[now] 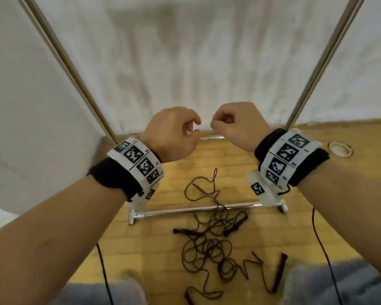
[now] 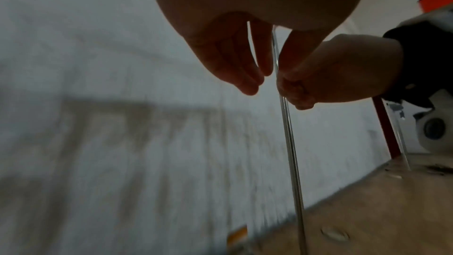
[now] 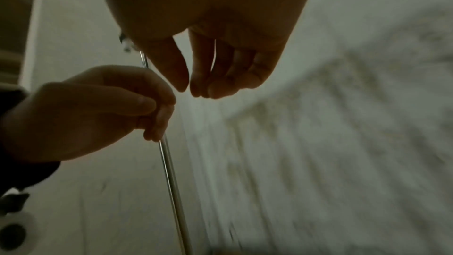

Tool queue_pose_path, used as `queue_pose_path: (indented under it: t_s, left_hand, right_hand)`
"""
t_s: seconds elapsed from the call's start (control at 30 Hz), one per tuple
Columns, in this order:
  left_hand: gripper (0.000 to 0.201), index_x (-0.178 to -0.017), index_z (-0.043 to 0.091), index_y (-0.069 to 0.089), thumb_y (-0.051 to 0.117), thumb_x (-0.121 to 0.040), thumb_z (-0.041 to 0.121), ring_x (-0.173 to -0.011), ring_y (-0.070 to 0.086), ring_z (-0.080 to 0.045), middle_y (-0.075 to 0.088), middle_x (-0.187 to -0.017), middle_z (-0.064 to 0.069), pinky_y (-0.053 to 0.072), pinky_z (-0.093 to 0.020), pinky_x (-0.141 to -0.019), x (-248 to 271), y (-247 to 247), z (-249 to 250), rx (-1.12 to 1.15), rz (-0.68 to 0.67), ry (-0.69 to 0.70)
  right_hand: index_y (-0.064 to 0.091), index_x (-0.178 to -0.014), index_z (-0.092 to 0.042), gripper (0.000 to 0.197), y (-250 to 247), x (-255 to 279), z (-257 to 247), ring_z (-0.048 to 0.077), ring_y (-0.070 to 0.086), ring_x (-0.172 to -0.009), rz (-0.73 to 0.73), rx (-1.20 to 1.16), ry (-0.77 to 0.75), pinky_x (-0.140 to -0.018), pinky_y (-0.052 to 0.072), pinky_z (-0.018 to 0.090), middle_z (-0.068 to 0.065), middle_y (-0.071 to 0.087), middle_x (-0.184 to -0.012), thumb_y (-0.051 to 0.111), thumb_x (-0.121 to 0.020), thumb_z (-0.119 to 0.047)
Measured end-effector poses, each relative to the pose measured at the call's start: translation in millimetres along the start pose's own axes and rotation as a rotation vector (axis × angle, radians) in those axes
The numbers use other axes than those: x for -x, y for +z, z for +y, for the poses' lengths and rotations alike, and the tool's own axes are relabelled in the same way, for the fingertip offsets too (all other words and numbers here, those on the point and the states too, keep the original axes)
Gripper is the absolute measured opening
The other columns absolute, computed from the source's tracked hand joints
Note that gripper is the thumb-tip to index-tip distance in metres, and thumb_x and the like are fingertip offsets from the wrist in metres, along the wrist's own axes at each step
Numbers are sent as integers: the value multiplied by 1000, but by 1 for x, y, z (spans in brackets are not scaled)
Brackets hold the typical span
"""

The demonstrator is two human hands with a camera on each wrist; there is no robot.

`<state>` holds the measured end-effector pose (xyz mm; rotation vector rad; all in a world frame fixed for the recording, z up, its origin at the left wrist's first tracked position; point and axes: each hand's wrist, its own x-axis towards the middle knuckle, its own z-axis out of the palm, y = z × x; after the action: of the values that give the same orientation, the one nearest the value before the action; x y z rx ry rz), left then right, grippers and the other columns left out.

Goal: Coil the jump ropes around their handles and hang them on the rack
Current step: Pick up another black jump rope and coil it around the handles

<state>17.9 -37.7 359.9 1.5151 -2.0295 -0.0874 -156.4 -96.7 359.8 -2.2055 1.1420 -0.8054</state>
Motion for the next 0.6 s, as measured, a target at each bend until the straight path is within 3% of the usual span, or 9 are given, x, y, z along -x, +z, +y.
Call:
queue_pose_path:
  t_s: [0.07,0.13,0.23,0.33,0.5,0.6]
  left_hand:
    - [28,-96,19,69,56,-75,32,-68,58,-11,62,-74,10,53,-36,-66,22,41,-21,22,-125,-66]
    - [30,-96,23,68,55,-74,38,-71,57,-10,57,-73,14,52,-34,-67,44,84,-40,25,-255,-129]
    - [22,-96,25,68,61,-80,38,-72,52,-10,53,-76,15,47,-29,-63,79,151,-65,-19,-436,-175]
    - [20,-96,23,68,59,-85,37,-76,56,-15,60,-86,7,44,-29,-61,113,210,-85,-48,-605,-167]
    - [22,-99,21,71,60,-87,36,-84,59,-16,66,-92,4,49,-30,-70,146,278,-107,38,-712,-192]
    - [20,-95,17,71,60,-89,32,-85,59,-19,62,-90,2,49,-31,-72,155,305,-111,112,-720,-227]
  right_hand:
    - [63,-73,-26,9,30,13,33,-1,51,-60,-149,82,58,-55,35,10,-16,54,-63,62,-82,-27]
    - [60,-74,-30,9,61,30,66,7,54,-68,-297,160,106,-60,40,22,-17,54,-67,60,-83,-31]
    - [62,-77,-26,13,112,56,120,13,54,-74,-501,243,182,-61,40,26,-12,56,-74,57,-87,-33]
    - [67,-87,-23,18,162,84,170,17,57,-76,-699,344,293,-67,50,32,-4,61,-80,54,-89,-34]
    - [67,-96,-19,21,218,123,246,22,60,-87,-791,467,531,-71,50,31,3,63,-99,54,-90,-35]
    - [61,-111,-19,26,238,146,279,27,57,-102,-838,523,608,-82,51,37,5,53,-117,57,-89,-32]
